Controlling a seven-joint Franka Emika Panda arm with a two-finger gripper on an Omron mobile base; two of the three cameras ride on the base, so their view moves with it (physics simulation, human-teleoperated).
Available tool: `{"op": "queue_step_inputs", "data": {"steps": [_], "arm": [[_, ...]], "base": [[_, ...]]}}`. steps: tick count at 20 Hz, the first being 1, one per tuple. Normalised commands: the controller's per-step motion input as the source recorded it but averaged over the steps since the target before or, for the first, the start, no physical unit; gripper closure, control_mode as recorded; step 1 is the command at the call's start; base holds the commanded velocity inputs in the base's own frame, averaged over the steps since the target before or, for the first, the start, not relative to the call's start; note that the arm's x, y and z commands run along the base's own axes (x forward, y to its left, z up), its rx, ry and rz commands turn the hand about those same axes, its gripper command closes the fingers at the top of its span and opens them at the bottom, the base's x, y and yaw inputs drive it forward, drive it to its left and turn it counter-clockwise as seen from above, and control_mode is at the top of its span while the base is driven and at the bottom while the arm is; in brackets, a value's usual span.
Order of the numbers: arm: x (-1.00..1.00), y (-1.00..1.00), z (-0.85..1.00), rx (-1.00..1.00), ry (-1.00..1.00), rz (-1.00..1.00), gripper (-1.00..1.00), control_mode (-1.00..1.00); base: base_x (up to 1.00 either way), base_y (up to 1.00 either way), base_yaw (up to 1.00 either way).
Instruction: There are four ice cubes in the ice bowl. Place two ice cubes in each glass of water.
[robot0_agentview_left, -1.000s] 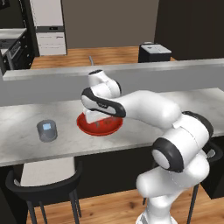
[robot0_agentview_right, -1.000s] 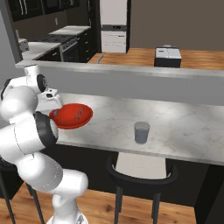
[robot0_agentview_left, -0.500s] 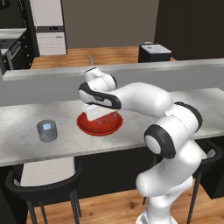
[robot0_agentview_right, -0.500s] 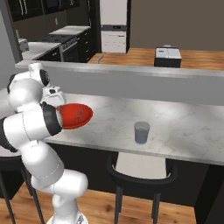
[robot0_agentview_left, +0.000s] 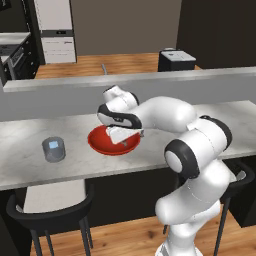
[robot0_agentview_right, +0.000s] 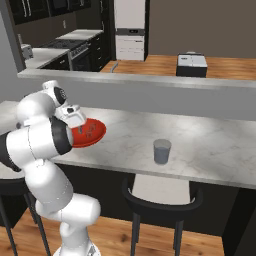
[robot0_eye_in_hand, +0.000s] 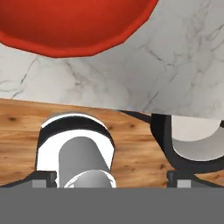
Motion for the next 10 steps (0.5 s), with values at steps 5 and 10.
{"op": "queue_step_inputs", "data": {"steps": [5, 10], "arm": [[0.54, 0.0, -0.07, -0.01, -0.06, -0.08, -1.0, -1.0], [0.58, 0.0, 0.0, -0.01, -0.03, -0.13, -1.0, -1.0]], "base": [[0.0, 0.0, 0.0], [0.0, 0.0, 0.0]]}}
